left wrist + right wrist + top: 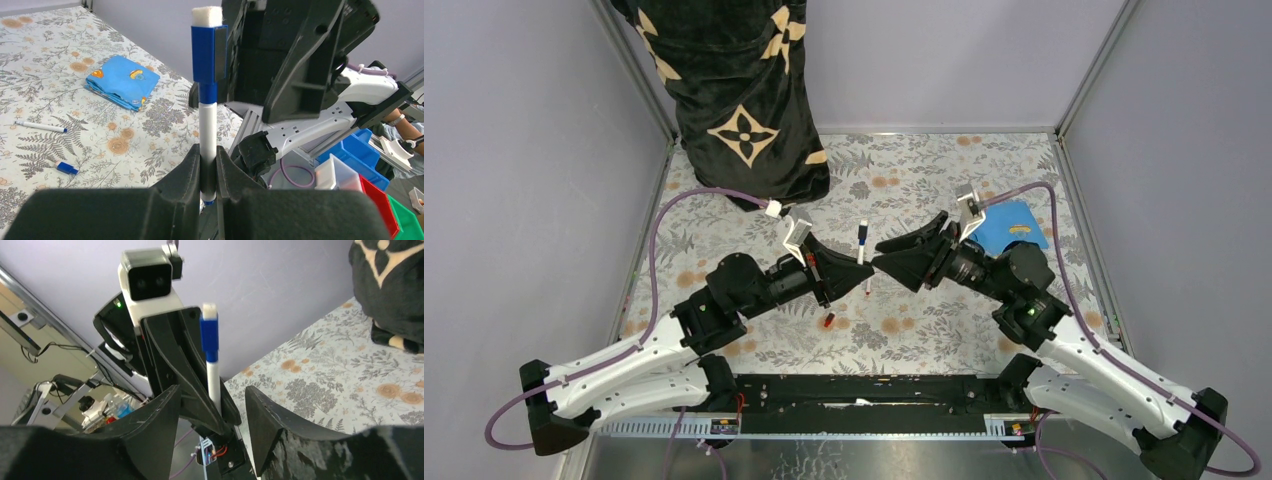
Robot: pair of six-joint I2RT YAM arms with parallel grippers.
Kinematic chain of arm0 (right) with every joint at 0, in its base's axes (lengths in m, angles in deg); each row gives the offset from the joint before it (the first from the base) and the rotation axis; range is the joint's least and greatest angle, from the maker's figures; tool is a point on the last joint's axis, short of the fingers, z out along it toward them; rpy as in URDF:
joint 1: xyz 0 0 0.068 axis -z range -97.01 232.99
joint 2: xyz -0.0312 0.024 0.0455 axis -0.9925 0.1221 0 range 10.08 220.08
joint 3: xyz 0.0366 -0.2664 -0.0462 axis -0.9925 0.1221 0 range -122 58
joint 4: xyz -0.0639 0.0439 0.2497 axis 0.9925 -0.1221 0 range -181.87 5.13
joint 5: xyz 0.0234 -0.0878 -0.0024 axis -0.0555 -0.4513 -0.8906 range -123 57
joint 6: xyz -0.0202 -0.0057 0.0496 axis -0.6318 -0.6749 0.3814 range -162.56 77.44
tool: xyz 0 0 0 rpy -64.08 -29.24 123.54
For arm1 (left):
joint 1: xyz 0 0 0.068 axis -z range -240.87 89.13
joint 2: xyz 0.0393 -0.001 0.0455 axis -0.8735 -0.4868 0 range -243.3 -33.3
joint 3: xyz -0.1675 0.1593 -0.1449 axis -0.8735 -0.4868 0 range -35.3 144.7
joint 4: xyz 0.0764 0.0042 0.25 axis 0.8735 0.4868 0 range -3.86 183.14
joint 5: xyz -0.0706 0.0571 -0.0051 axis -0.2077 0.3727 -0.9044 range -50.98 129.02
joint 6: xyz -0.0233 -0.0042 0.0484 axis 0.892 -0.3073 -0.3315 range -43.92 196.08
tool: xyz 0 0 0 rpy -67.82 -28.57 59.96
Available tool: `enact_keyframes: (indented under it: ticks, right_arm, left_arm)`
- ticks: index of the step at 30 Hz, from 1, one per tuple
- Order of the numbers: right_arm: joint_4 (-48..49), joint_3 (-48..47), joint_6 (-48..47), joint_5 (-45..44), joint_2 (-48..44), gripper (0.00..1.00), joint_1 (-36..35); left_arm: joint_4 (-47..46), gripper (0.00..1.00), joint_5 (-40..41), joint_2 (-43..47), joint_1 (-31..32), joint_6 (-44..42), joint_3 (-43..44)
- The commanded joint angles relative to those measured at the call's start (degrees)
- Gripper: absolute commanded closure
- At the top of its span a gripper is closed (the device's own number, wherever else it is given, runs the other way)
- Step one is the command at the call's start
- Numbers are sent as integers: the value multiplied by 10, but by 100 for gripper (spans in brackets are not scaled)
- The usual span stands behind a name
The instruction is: Insert the pens into the pen caps
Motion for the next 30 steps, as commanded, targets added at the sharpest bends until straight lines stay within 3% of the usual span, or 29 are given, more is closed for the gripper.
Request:
enact_keyframes:
  ticks: [1,9,16,22,30]
  right_arm:
    - [-108,-97,-48,-77,-14,39,-4]
    - [-144,-175,-65,-105,28,19,-4]
    - [-172,-230,-68,-76,86,17,-4]
    - [-165,-244,-69,-3,114,24,-4]
    - [-142,-223,-64,17,102,44,-4]
  left_arm:
    - [-29,100,12,5,-3,-3,12]
    - [-38,100,-2,-4,-3,-2,9]
    - [-40,100,-21,-7,-3,-3,10]
    - [-39,100,-23,-6,-2,-2,9]
    - [-43,100,-22,-8,-3,2,5]
